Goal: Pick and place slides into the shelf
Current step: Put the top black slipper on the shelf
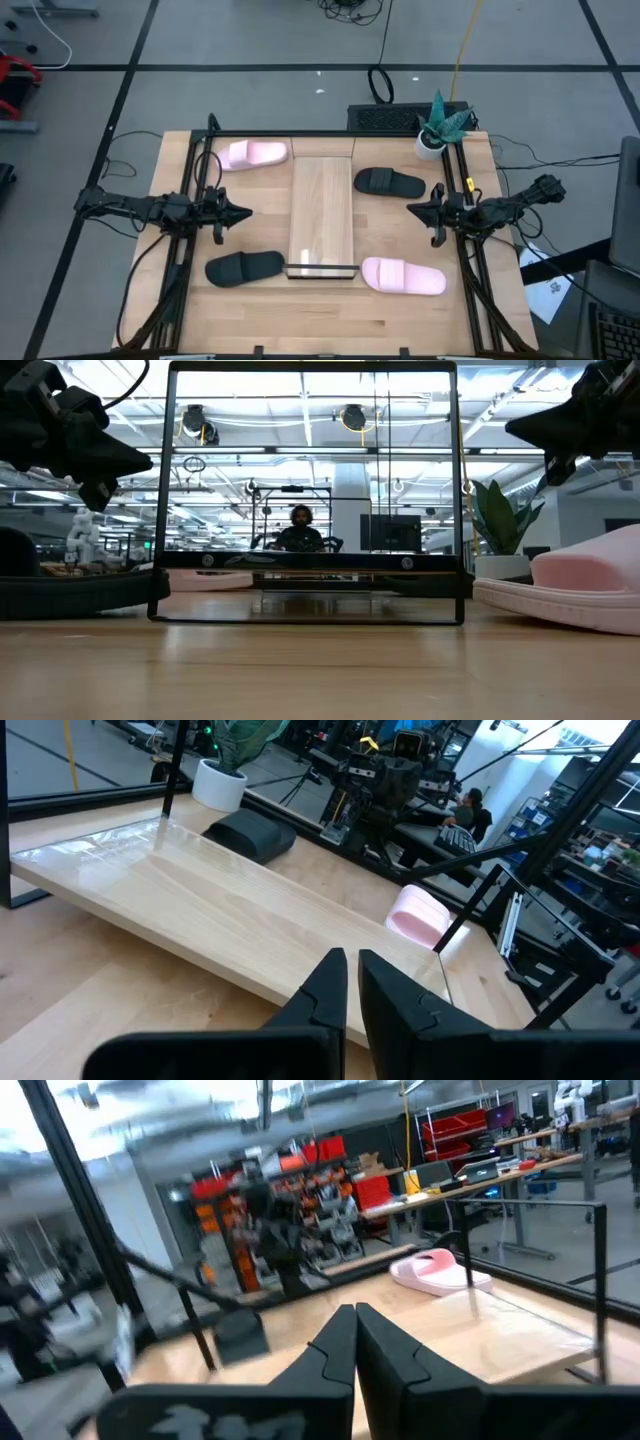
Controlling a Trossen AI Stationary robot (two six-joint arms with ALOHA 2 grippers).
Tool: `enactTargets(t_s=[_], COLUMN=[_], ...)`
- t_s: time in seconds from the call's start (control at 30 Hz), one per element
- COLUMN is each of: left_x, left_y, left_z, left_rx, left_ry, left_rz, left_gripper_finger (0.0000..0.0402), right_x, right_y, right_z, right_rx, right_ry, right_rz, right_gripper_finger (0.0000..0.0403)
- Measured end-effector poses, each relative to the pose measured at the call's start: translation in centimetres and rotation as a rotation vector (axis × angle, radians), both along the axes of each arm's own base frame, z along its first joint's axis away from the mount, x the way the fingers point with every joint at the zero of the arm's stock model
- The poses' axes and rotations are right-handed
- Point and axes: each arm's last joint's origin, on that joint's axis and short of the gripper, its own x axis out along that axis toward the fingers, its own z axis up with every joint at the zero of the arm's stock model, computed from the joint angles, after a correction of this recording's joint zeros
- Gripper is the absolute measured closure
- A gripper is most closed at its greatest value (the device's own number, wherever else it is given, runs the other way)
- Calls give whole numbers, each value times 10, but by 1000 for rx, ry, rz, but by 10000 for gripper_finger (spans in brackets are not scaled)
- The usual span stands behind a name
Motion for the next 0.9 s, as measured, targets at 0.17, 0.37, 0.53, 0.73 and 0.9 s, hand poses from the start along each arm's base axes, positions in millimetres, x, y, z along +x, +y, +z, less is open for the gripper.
enactTargets(t_s=[0.17, 0.37, 0.53, 0.73, 0.9], left_x=[0, 0, 0, 0, 0], left_y=[0, 0, 0, 0, 1], left_z=[0, 0, 0, 1, 14], left_rx=[0, 0, 0, -1, -67], left_ry=[0, 0, 0, -13, -150], left_rz=[0, 0, 0, 12, 56], left_gripper_finger=[376, 376, 376, 376, 376], right_x=[-3, -16, -31, -39, -34], right_y=[-2, -9, -16, -18, -13], right_z=[14, 41, 57, 67, 70], right_rx=[236, 406, 483, 416, 267], right_ry=[-177, -493, -712, -844, -851], right_rz=[18, 9, 17, 31, 62], right_gripper_finger=[403, 403, 403, 403, 403])
